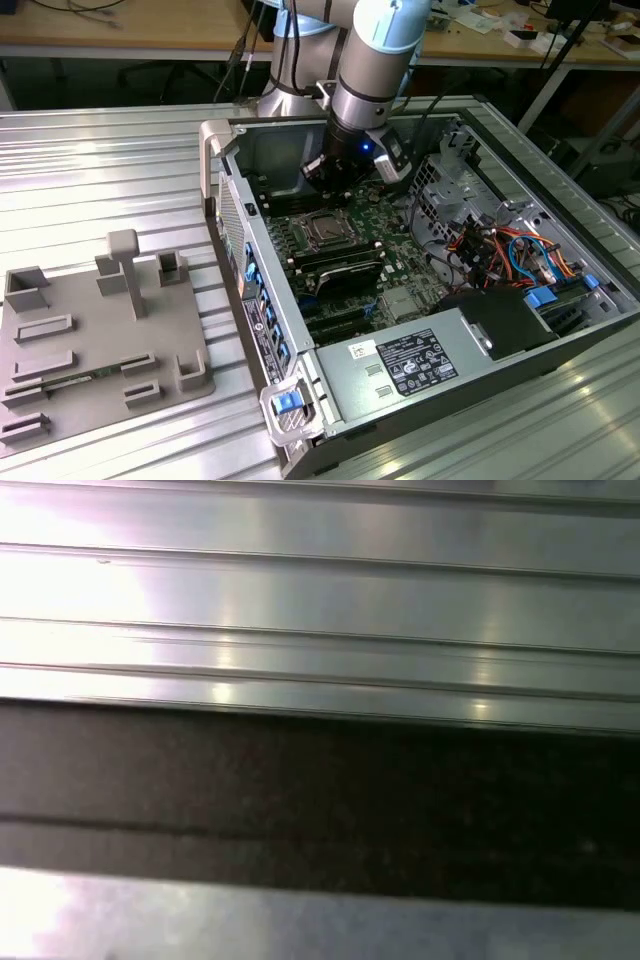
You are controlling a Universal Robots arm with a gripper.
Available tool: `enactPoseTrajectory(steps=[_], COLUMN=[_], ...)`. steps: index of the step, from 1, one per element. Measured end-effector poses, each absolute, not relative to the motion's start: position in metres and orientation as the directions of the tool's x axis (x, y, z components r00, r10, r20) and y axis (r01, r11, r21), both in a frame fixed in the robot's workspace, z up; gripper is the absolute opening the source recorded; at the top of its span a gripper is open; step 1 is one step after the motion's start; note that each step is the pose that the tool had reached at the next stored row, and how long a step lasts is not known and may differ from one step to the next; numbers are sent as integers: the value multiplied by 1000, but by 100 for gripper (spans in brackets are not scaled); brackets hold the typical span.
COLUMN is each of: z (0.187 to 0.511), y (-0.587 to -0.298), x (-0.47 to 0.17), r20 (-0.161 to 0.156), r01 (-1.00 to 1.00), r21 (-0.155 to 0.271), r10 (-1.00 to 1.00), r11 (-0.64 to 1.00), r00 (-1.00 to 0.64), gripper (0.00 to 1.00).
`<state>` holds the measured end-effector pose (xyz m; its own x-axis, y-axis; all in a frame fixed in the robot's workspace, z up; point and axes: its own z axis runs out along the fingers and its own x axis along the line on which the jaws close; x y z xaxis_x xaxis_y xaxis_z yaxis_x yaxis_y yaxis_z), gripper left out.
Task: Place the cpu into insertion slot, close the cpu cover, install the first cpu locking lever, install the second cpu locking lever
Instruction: 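Install the first cpu locking lever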
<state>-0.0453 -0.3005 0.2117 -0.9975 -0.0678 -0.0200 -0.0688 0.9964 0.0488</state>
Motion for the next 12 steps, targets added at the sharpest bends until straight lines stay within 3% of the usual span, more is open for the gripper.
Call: enactPoseTrajectory(steps=[12], z=[204], y=[-297], x=[-44], r20=[-20], r01=[-76], r21=[49], r10=[-75], r11=[996], r00=[-997], gripper=[11])
